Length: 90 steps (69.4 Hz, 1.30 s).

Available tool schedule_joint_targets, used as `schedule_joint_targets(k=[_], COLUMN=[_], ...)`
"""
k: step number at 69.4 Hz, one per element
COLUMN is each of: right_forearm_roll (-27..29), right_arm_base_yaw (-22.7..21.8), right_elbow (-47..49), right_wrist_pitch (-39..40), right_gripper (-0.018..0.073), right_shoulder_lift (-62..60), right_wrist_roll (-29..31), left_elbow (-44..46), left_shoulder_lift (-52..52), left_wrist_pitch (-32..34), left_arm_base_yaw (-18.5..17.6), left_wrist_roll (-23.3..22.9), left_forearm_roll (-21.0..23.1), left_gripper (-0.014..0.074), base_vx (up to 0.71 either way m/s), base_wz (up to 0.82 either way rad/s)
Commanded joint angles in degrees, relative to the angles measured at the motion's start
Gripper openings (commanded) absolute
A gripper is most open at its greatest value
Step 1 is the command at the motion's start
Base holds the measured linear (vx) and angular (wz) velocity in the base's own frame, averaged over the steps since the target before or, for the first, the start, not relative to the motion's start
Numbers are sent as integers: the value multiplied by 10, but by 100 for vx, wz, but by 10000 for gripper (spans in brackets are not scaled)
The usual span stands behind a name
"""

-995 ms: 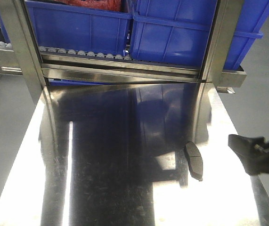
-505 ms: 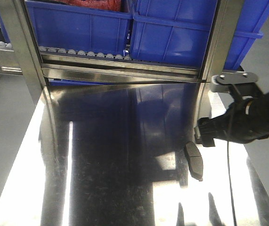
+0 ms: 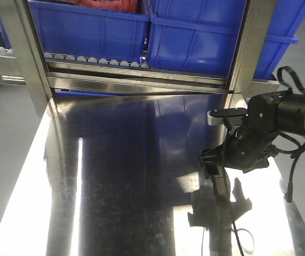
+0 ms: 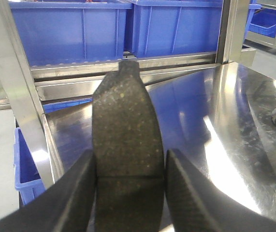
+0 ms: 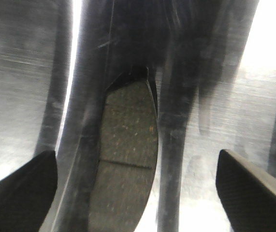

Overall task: Move and align brake pads A on conveyor
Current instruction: 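Lower the right gripper and close it on the brake pad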

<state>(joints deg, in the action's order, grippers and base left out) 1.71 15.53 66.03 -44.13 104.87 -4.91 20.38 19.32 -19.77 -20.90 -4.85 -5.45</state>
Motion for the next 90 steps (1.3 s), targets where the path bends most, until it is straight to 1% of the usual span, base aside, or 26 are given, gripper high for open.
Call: schedule_joint_targets(k=[1,30,44,50,59,78,83,90], right_forearm_roll=[-1,-1,-1,-1,-1,2,2,2], right_arm_base_yaw=[-1,-1,-1,-1,-1,-1,-1,-1], right_elbow=[17,17,17,17,17,17,17,17], right_wrist_pitch=[15,24,21,14,12,12,12,12], right_gripper=[606,575,520,475,384,133,83,36], right_shoulder_lift=[-12,14,13,8,-2,-4,-4,-4], right_wrist_roll=[6,18,20,21,21,38,40,40], left_elbow=[16,16,16,16,16,16,16,16], left_shoulder_lift=[4,4,4,4,4,4,4,4], left_wrist_pitch=[56,56,56,56,56,56,56,56], left_arm_base_yaw=[-3,-3,-3,-3,-3,-3,-3,-3], left_wrist_roll=[-2,-2,-2,-2,-2,-2,-2,-2], left_forearm_roll=[-2,-2,-2,-2,-2,-2,-2,-2], left_gripper=[42,42,42,42,42,42,42,42], base_vx=[0,0,0,0,0,0,0,0], base_wz=[0,0,0,0,0,0,0,0])
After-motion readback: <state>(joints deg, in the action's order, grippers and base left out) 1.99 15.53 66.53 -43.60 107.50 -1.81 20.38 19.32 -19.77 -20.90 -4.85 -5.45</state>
